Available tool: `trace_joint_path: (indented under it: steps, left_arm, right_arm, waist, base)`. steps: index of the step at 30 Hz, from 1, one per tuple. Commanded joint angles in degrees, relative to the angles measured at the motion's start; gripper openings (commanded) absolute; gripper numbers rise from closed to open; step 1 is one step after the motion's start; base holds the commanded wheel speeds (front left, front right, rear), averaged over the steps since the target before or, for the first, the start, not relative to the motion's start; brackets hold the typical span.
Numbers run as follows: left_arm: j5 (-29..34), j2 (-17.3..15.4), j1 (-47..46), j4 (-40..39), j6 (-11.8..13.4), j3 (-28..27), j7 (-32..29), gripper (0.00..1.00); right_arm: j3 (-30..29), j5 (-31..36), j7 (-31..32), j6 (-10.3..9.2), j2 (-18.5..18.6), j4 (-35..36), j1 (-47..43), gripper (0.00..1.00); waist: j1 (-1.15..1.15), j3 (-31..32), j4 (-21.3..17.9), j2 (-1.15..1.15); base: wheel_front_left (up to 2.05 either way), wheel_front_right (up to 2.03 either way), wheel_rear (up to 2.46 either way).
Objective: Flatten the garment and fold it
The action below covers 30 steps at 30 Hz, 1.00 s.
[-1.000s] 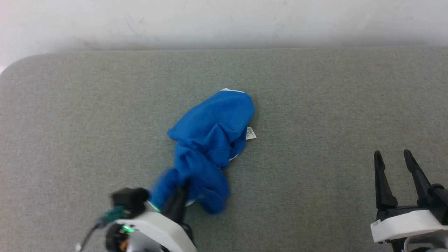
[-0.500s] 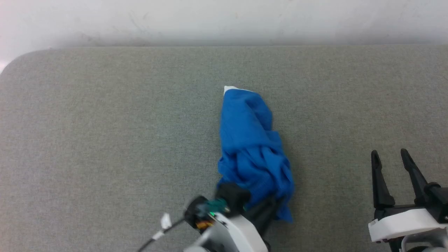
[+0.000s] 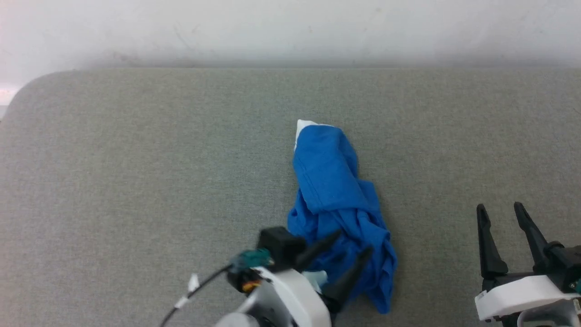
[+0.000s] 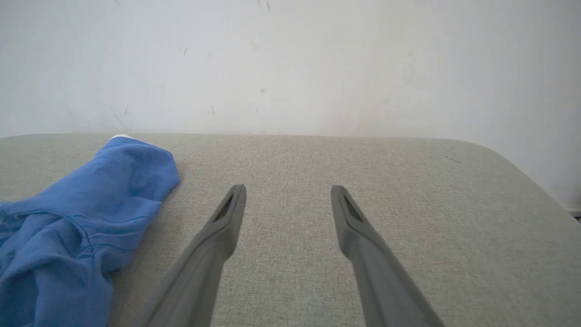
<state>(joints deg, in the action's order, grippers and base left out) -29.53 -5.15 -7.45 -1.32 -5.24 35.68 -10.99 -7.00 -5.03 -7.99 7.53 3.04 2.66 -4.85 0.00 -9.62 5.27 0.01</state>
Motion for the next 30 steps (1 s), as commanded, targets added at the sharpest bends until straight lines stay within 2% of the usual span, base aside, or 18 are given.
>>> trace_joint_path:
  steps: [1,6,10,14,21,30]
  left_arm:
    - [-0.32,-2.19,0.36,-3.39,1.12,-1.73,-1.12,1.0]
    - [0.73,-6.54,3.36,-9.94,5.3,-4.28,-5.25,1.0]
    - [1.15,-7.58,5.92,-10.24,7.85,-4.69,-7.0,1.0]
    - [1.42,-5.94,6.12,-6.97,9.69,-5.19,-5.39,1.0]
    - [1.22,-2.47,2.85,-0.49,10.05,-4.53,-3.83,1.0]
    - [0.15,-0.9,0.27,5.5,10.69,-4.38,-4.76,1.0]
  right_arm:
    - [0.2,0.21,0.26,-0.04,-0.16,-0.07,-0.46,1.0]
    - [0.82,0.25,0.63,-0.04,-0.16,-0.03,-0.72,1.0]
    - [1.06,0.21,0.83,-0.04,-0.16,0.08,-0.9,1.0]
    - [1.2,0.22,0.9,-0.04,-0.16,0.0,-0.7,1.0]
    - [1.79,0.25,1.13,-0.04,-0.16,0.01,0.08,1.0]
    - [1.68,0.19,1.14,-0.04,-0.16,-0.07,0.63,1.0]
  waist:
    - [0.0,1.01,0.96,-0.01]
    - [0.0,1.75,1.72,-0.01]
    - [0.0,1.88,2.05,-0.01]
    - [0.0,1.56,2.12,-0.01]
    - [0.0,0.44,1.41,-0.01]
    - [0.0,-0.49,0.45,-0.01]
  base:
    - [0.0,0.0,0.0]
    - [0.0,0.0,0.0]
    - [0.0,0.0,0.0]
    - [0.0,0.0,0.0]
    - [0.0,0.0,0.0]
    - [0.0,0.0,0.0]
